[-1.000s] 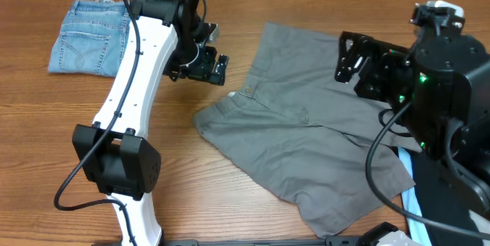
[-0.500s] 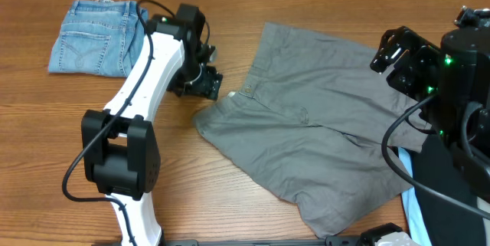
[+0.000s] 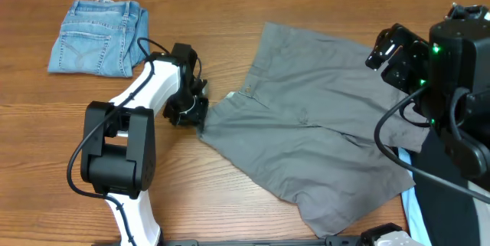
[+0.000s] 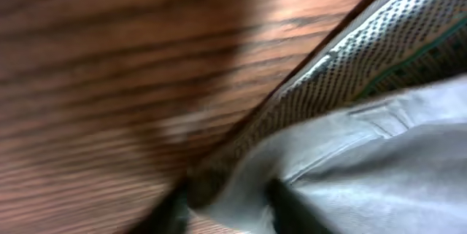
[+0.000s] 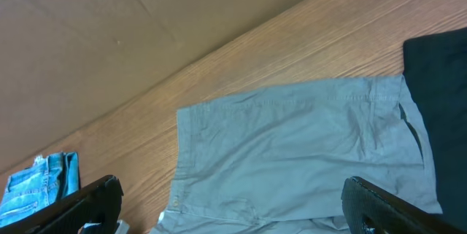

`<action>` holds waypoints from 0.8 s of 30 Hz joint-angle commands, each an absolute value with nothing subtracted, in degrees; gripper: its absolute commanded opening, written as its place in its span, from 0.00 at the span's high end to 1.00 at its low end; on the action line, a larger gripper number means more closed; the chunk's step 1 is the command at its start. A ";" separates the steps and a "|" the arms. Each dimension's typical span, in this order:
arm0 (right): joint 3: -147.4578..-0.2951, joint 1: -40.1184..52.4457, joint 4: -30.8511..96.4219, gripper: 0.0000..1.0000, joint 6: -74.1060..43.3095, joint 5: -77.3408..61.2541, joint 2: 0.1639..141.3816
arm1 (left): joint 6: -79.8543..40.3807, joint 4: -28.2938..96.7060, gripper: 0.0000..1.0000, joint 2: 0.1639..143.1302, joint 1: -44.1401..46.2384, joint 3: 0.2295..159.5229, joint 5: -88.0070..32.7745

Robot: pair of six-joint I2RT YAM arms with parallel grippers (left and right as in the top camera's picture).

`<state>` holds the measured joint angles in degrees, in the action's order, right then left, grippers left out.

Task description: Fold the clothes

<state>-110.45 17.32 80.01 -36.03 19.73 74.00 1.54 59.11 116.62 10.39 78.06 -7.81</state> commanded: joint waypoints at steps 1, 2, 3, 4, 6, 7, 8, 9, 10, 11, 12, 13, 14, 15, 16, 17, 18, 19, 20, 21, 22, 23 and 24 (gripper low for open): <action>-110.69 17.06 79.83 0.00 -36.27 20.34 74.56 | -2.72 59.72 0.96 116.53 8.82 77.62 -3.36; -110.69 17.06 79.85 0.00 -36.27 20.34 74.72 | -6.00 60.42 0.96 116.53 7.97 77.62 -0.14; -110.69 17.06 79.85 0.00 -36.27 20.36 74.83 | -9.37 61.49 0.96 116.53 6.66 77.67 3.09; -110.69 17.06 79.85 0.00 -36.27 20.40 74.91 | -11.99 62.87 0.96 116.51 4.78 77.78 5.82; -110.69 16.99 79.81 0.00 -36.27 20.71 74.94 | -14.85 65.19 0.96 116.51 0.60 78.06 8.97; -110.69 16.88 79.81 0.00 -36.27 20.82 74.94 | -16.16 66.48 0.96 116.49 -2.39 78.30 10.20; -110.69 16.71 79.79 0.00 -36.27 20.95 74.94 | -17.04 67.51 0.96 116.46 -4.99 78.54 10.94; -110.69 16.45 79.81 0.00 -36.27 20.95 74.94 | -17.47 68.51 0.96 116.46 -8.34 78.89 11.20; -110.69 16.14 79.85 0.00 -36.27 20.95 74.94 | -17.61 69.25 0.96 116.46 -11.68 79.29 10.92; -110.69 15.88 79.85 0.00 -36.27 20.95 74.94 | -17.50 69.89 0.96 116.46 -14.48 79.70 10.09; -110.69 15.59 79.85 0.00 -36.27 20.95 74.94 | -16.62 70.17 0.96 116.46 -16.88 80.05 8.75; -110.69 15.27 79.83 0.00 -36.27 20.95 74.94 | -15.49 70.24 0.96 116.44 -19.44 80.42 6.04; -110.69 14.98 79.77 0.00 -36.27 20.95 74.94 | -14.06 70.19 0.96 116.42 -21.32 80.71 3.05; -110.69 14.61 79.64 0.00 -36.27 20.95 74.94 | -12.56 70.02 0.90 116.33 -22.90 80.84 0.40; -110.69 14.00 79.42 0.00 -36.27 20.93 74.94 | -10.15 69.87 0.84 115.92 -24.36 80.84 -2.68; -110.69 13.72 79.31 0.00 -36.27 20.93 74.94 | -9.17 69.82 0.80 115.57 -24.75 80.86 -3.57; -110.69 13.37 79.15 0.00 -36.29 20.91 74.94 | -8.25 69.67 0.76 114.87 -24.91 80.86 -4.67; -110.69 13.13 79.09 0.00 -36.29 20.88 74.94 | -7.57 69.34 0.71 114.10 -24.86 80.86 -5.28; -110.69 12.93 79.00 0.00 -36.29 20.69 75.11 | -6.72 68.90 0.65 112.95 -24.49 80.86 -5.98; -110.69 12.86 79.00 0.00 -36.29 20.47 75.33 | -6.17 68.51 0.59 111.61 -23.92 80.88 -6.39; -110.69 12.86 79.07 0.00 -36.29 20.45 75.66 | -5.82 68.27 0.53 110.34 -23.35 80.97 -6.52; -110.69 12.86 79.26 0.00 -36.29 20.27 76.18 | -5.45 68.25 0.48 108.71 -22.48 81.30 -6.48; -110.67 12.86 79.55 0.00 -36.27 19.79 76.86 | -4.89 68.16 0.45 107.31 -21.71 81.80 -6.48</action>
<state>-110.45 13.15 79.44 -35.99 19.88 75.40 -8.14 68.38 113.75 -24.16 79.88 -2.90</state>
